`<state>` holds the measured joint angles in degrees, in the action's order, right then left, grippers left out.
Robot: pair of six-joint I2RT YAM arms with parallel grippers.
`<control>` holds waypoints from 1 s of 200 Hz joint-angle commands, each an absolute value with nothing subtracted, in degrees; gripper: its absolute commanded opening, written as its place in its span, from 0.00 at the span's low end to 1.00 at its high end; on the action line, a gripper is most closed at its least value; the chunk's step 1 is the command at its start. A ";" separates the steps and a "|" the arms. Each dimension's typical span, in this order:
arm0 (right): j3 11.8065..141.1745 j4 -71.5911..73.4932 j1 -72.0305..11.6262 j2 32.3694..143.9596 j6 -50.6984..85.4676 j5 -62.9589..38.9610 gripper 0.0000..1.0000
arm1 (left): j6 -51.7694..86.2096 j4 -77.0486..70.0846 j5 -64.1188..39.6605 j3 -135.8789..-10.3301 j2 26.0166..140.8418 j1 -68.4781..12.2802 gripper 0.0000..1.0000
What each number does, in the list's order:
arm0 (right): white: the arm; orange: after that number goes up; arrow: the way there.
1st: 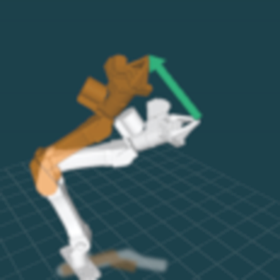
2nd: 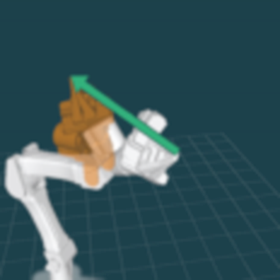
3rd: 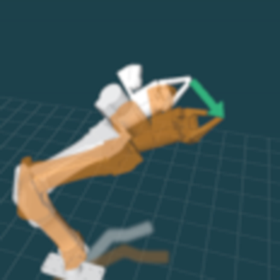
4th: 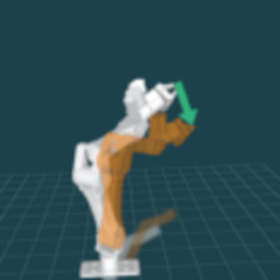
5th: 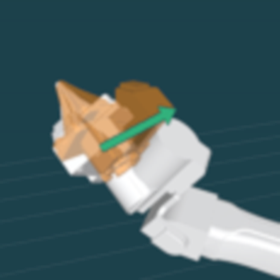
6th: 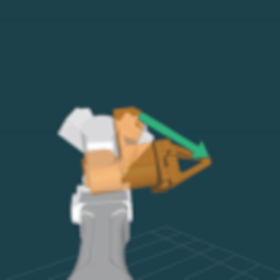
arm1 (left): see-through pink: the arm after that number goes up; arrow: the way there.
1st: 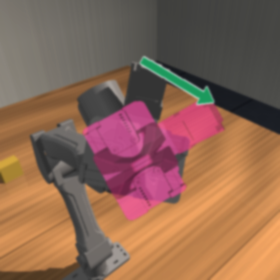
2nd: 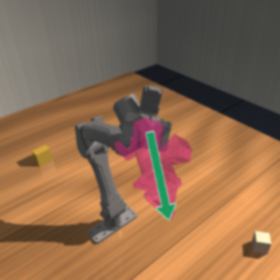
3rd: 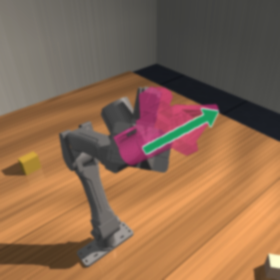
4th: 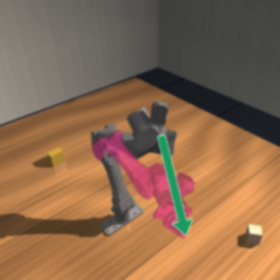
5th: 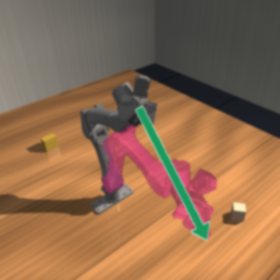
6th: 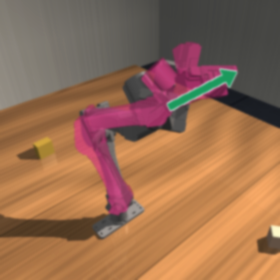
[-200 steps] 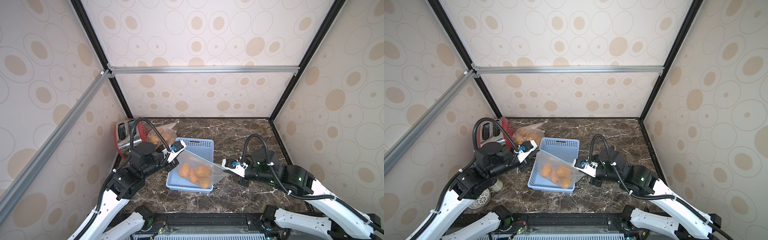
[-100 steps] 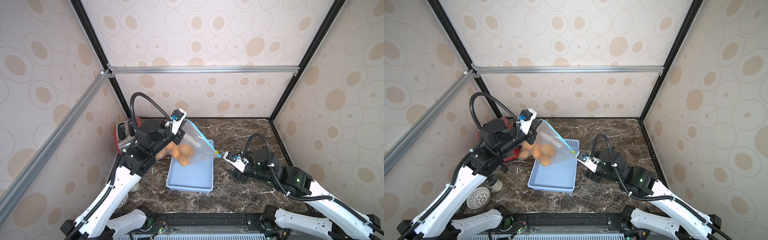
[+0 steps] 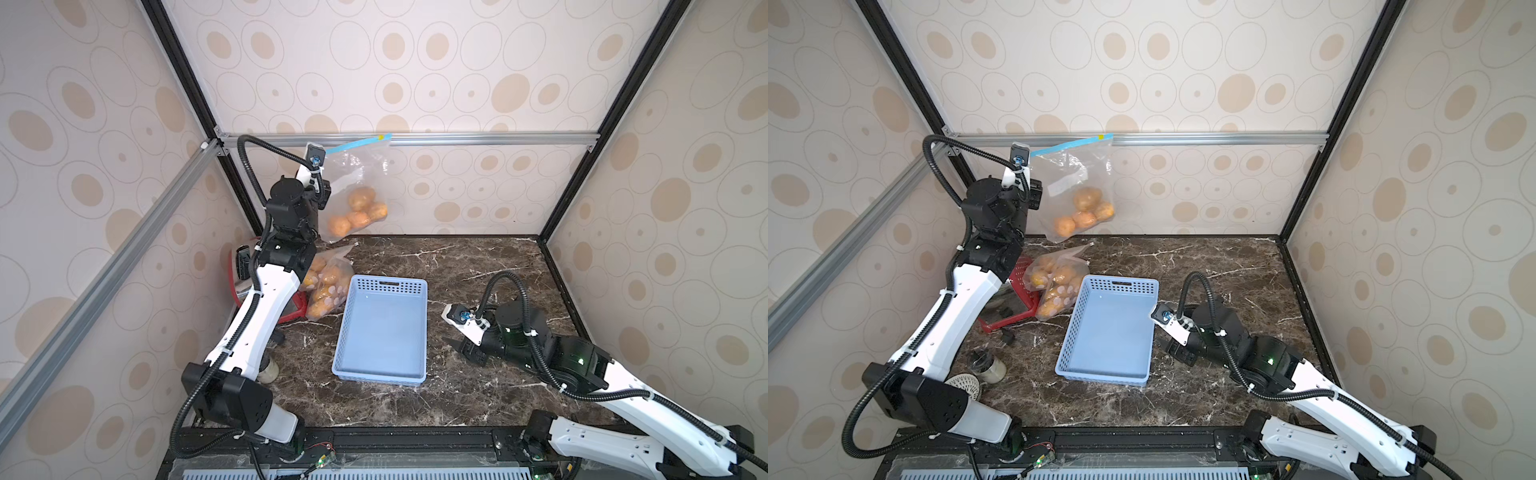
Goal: Put the potatoes into a zipper bag and zip it
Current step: Place the zipper food storage bag at the center of the board.
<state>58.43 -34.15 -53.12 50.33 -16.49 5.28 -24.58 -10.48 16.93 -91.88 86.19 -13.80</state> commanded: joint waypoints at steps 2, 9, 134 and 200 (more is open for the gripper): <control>57.56 -32.42 -52.89 50.30 -15.49 3.96 0.63 | -28.35 -20.46 14.69 -83.72 86.41 -13.62 0.00; 57.41 -32.02 -52.87 50.42 -15.35 3.70 0.63 | -27.52 -22.66 13.26 -79.58 86.24 -13.58 0.00; 51.16 -21.97 -52.83 55.38 -6.33 7.16 0.63 | -1.84 -24.33 -1.27 -34.66 70.22 -14.34 0.70; 38.89 -5.58 -37.72 55.10 10.18 21.18 0.77 | 5.50 -43.76 20.47 -7.49 45.12 -15.12 0.99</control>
<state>43.13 -14.17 -45.06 57.36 1.15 15.20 3.68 -34.17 10.57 -13.19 50.50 -14.66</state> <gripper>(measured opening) 0.772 0.985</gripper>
